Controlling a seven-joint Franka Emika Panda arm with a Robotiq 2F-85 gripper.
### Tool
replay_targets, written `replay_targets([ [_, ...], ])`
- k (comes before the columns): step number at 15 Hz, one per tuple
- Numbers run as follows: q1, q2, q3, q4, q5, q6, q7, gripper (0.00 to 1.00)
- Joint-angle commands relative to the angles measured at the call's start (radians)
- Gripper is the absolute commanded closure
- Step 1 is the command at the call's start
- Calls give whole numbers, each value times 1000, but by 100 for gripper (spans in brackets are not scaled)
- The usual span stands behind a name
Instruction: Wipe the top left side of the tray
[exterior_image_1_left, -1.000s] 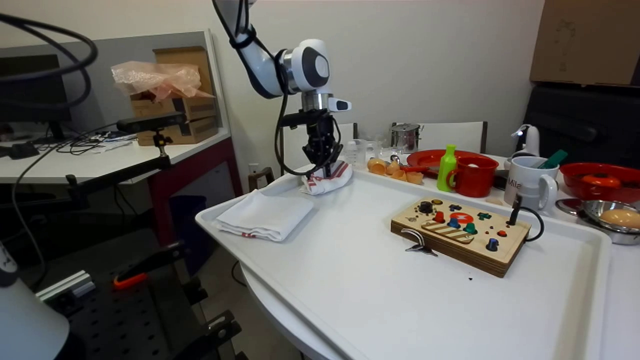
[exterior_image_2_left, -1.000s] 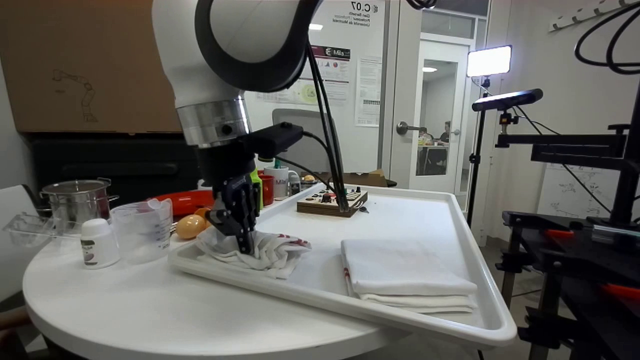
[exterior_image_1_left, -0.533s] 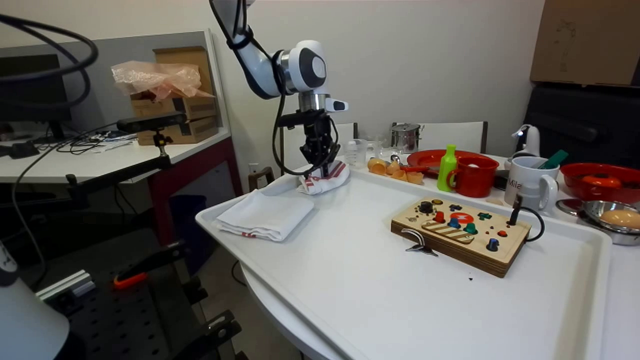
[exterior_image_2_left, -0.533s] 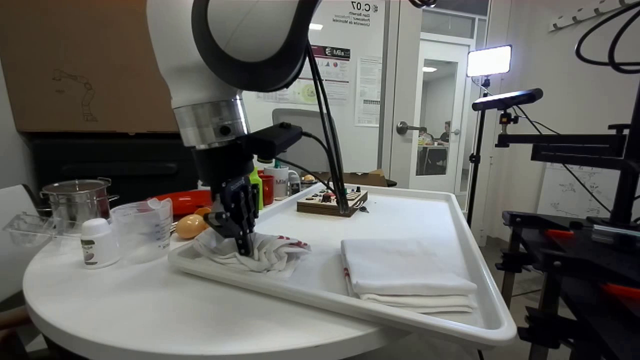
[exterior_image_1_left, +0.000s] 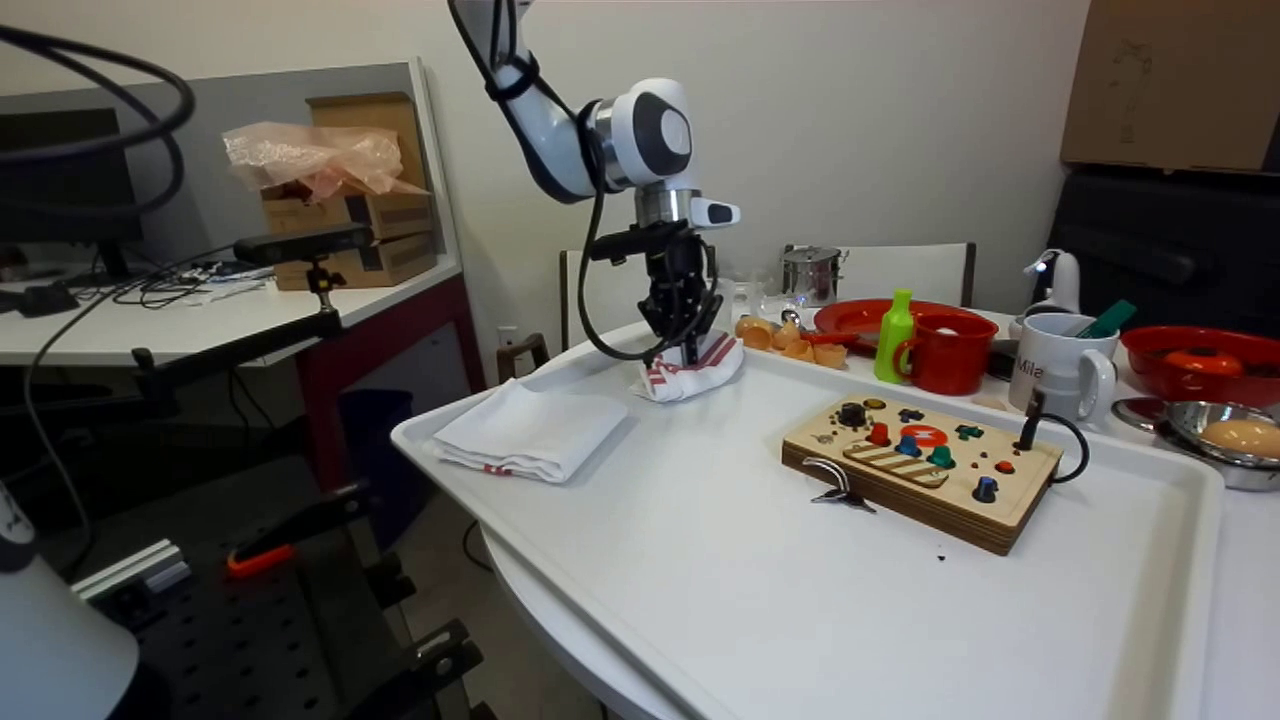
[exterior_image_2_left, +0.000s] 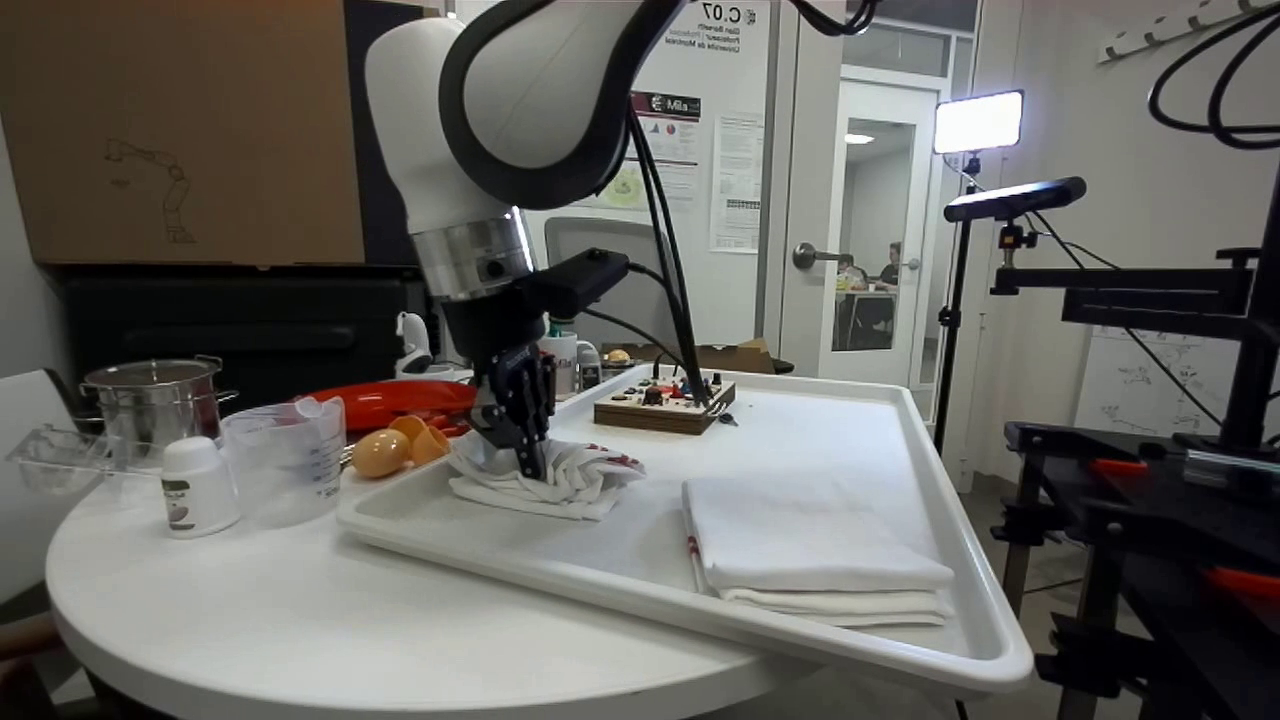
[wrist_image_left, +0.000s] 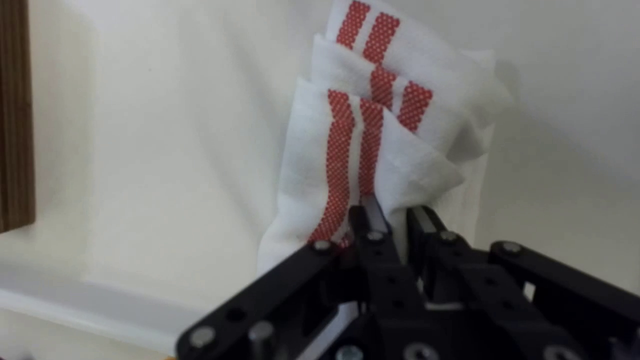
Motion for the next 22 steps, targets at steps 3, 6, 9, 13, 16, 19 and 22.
replay_targets([
  [3,-50,26,-50,-32,-22,30,-5,97],
  [6,-75,43,-73,-16,-23,24,-2,97],
  [9,-95,57,-82,-7,-17,23,4,97],
  [13,-101,41,-80,-37,-14,33,16,97],
  [16,-93,9,-75,-90,-10,59,32,97],
  [19,-85,-25,-78,-150,-11,90,50,97],
  [22,-81,-65,-76,-217,-11,109,59,97],
])
